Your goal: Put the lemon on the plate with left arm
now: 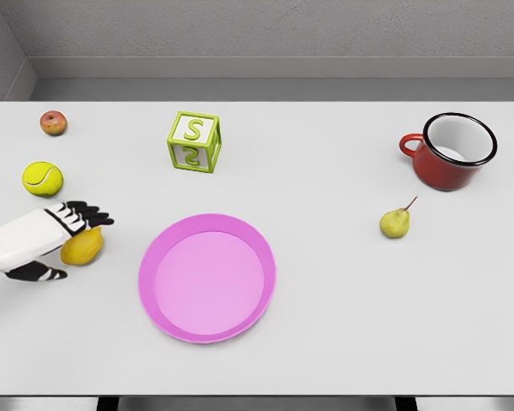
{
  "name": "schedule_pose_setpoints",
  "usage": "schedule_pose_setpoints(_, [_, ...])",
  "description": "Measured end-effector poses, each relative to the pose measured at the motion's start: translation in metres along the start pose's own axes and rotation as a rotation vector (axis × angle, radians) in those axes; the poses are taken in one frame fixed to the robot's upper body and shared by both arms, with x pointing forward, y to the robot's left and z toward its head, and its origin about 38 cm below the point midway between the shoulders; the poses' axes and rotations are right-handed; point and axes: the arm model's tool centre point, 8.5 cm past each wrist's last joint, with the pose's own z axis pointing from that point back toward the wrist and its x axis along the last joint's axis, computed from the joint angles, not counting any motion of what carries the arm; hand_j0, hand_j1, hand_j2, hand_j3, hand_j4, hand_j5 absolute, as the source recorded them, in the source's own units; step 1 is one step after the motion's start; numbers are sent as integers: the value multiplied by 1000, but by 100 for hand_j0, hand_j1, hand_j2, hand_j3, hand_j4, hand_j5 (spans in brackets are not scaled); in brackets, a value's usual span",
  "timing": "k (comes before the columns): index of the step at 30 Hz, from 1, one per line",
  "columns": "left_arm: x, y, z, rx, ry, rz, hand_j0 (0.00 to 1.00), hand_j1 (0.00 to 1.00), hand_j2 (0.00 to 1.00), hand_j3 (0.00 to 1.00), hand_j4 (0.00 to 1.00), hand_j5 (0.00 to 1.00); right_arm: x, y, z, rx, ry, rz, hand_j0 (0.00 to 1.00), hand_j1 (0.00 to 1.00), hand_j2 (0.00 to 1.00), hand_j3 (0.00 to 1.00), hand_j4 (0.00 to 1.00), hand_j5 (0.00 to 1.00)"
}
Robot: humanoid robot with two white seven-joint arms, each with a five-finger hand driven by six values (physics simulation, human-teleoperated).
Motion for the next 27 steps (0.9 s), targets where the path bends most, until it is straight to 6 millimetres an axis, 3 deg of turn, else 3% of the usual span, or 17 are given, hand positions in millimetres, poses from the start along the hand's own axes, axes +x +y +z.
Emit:
schedule_pose_setpoints(4, [2,-4,-2,-18,-4,-13,83,83,83,83,83,83,0,0,0,0,0,0,100,100,100,100,100,100])
schedule_pose_setpoints(22, [-2,-5,-1,-30,9,-28,80,80,80,80,80,80,0,0,0,0,0,0,100,100,100,100,100,100])
schedule_pose_setpoints(27, [0,-8,-3,-40,5,-34,70,70,70,70,70,70,-1,0,0,0,2,0,100,100,100,100,100,100])
